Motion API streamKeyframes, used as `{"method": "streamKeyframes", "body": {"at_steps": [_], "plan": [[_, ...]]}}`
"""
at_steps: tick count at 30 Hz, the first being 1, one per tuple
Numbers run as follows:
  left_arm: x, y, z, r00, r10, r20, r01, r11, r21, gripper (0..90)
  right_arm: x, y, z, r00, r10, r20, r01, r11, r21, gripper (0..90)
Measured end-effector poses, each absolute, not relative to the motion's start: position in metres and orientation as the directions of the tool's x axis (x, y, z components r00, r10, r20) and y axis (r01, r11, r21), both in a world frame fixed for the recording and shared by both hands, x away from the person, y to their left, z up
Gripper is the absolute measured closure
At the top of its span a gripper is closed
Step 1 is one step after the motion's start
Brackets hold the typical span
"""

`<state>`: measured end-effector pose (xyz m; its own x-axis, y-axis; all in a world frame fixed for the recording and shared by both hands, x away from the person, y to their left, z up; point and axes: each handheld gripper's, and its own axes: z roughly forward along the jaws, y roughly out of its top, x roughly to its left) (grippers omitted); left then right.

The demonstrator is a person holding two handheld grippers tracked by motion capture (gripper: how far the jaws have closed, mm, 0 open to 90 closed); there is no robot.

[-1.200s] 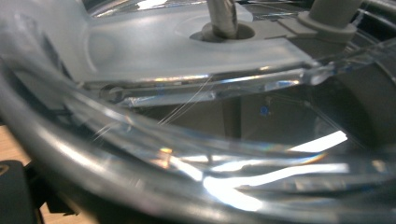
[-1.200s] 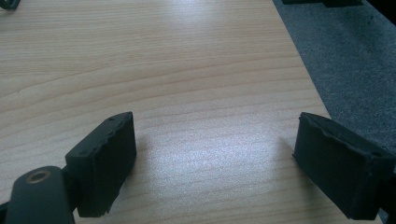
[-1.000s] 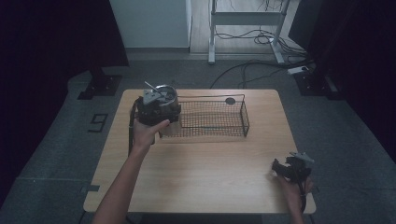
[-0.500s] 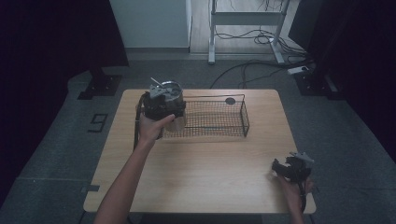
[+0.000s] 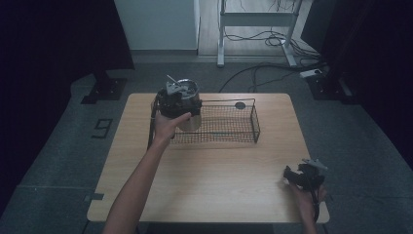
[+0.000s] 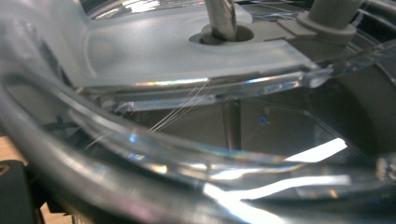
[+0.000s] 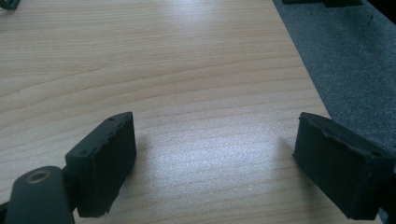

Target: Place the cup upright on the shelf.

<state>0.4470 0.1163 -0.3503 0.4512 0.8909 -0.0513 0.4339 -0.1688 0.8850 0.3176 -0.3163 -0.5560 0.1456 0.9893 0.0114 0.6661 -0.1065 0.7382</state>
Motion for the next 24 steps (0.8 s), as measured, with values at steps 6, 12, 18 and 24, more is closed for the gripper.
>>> {"method": "streamKeyframes", "body": {"at_steps": [6, 12, 18, 24], "plan": [[0.457, 0.105, -0.345, 0.451, 0.892, -0.036, 0.437, -0.186, 0.88, 4.1, 0.318, -0.316, -0.556, 0.145, 0.989, 0.012, 0.666, -0.107, 0.738, 12.9], [0.465, 0.094, -0.341, 0.454, 0.891, -0.02, 0.436, -0.203, 0.877, 4.1, 0.318, -0.316, -0.556, 0.146, 0.989, 0.012, 0.666, -0.107, 0.738, 12.9], [0.473, 0.084, -0.347, 0.464, 0.885, -0.031, 0.445, -0.203, 0.872, 4.2, 0.317, -0.316, -0.556, 0.147, 0.989, 0.013, 0.667, -0.109, 0.737, 12.9], [0.48, 0.076, -0.355, 0.475, 0.878, -0.064, 0.451, -0.18, 0.874, 4.2, 0.317, -0.316, -0.556, 0.146, 0.989, 0.013, 0.667, -0.108, 0.737, 13.0]]}}
